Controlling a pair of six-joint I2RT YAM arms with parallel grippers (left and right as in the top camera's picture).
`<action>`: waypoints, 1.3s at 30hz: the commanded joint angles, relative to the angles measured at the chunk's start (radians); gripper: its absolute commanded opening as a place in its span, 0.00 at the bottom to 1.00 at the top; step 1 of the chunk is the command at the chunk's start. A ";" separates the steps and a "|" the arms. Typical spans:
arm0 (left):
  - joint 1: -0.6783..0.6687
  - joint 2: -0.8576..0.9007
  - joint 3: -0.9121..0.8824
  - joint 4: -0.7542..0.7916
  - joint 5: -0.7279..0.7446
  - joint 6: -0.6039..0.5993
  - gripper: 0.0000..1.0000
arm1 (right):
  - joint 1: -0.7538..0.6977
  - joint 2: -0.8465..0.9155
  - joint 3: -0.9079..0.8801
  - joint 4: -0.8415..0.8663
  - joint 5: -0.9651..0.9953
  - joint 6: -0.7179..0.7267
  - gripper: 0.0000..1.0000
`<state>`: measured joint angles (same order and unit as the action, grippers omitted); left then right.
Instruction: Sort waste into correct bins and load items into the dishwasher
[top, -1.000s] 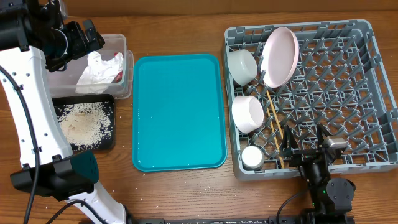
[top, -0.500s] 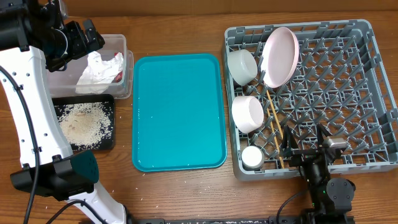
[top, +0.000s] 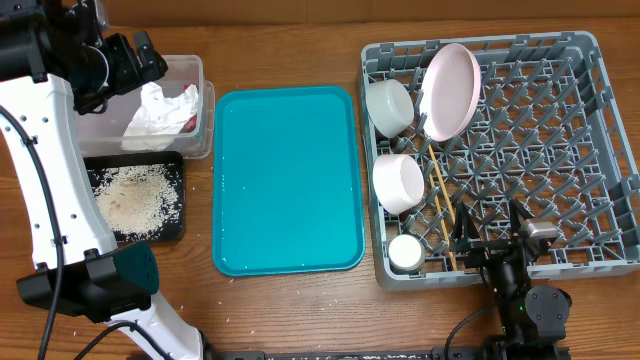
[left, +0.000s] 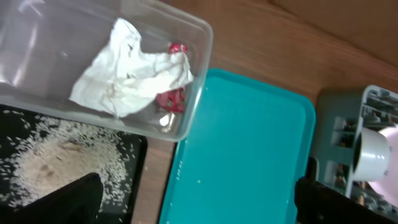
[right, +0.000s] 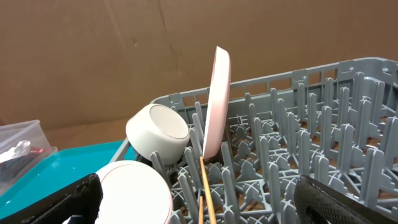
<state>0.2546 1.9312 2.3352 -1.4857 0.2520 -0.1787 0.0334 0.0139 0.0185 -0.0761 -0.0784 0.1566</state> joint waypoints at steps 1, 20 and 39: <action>-0.008 -0.001 0.011 -0.011 -0.060 0.025 1.00 | 0.000 -0.011 -0.011 0.002 -0.005 -0.004 1.00; -0.118 -0.668 -1.047 0.943 -0.016 0.285 1.00 | 0.000 -0.011 -0.011 0.002 -0.005 -0.004 1.00; -0.226 -1.583 -2.140 1.527 -0.176 0.288 1.00 | 0.000 -0.011 -0.011 0.002 -0.005 -0.004 1.00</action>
<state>0.0616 0.4629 0.2817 0.0307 0.1596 0.0887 0.0334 0.0128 0.0185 -0.0792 -0.0788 0.1562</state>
